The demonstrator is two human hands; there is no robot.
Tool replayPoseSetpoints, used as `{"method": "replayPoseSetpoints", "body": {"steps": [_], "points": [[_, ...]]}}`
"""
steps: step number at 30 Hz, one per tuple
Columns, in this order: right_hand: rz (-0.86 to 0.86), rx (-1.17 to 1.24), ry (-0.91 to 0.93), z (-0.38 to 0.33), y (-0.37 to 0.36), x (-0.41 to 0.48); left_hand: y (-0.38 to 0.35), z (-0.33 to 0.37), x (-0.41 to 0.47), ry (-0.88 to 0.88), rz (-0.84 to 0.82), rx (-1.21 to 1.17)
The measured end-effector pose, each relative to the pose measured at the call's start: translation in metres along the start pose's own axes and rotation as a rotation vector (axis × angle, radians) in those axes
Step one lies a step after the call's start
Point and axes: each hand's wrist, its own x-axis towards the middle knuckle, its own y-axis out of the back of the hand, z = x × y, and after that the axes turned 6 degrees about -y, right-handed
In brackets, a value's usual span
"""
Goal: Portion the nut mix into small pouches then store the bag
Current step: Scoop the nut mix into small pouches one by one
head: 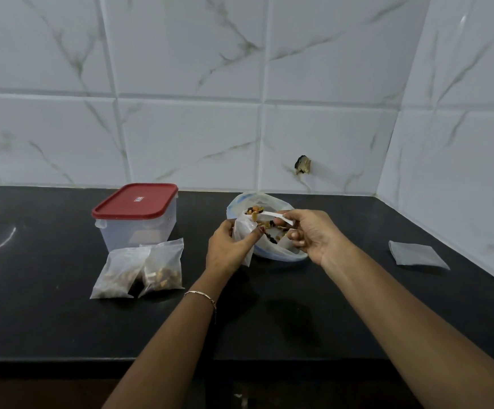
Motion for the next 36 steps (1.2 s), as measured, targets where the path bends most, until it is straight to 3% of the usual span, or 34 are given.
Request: {"method": "replayPoseSetpoints", "body": {"steps": [8, 16, 20, 24, 31, 36], "points": [[0.011, 0.027, 0.052, -0.022, 0.008, 0.002, -0.012, 0.025, 0.02, -0.038, 0.071, 0.178], [0.098, -0.135, 0.153, -0.03, 0.021, 0.011, -0.03, 0.043, 0.038, -0.014, 0.003, 0.13], [0.143, -0.324, 0.237, -0.033, 0.023, 0.018, -0.038, 0.045, 0.048, -0.037, -0.097, 0.166], [0.198, -0.677, 0.473, -0.038, 0.028, 0.021, -0.041, 0.047, 0.055, -0.043, -0.172, 0.179], [0.279, -1.253, 0.893, -0.046, 0.029, 0.009, -0.038, 0.05, 0.049, -0.044, -0.097, 0.108], [0.274, -1.374, 1.03, -0.05, 0.031, 0.003, -0.032, 0.05, 0.044, -0.046, -0.084, 0.079]]}}
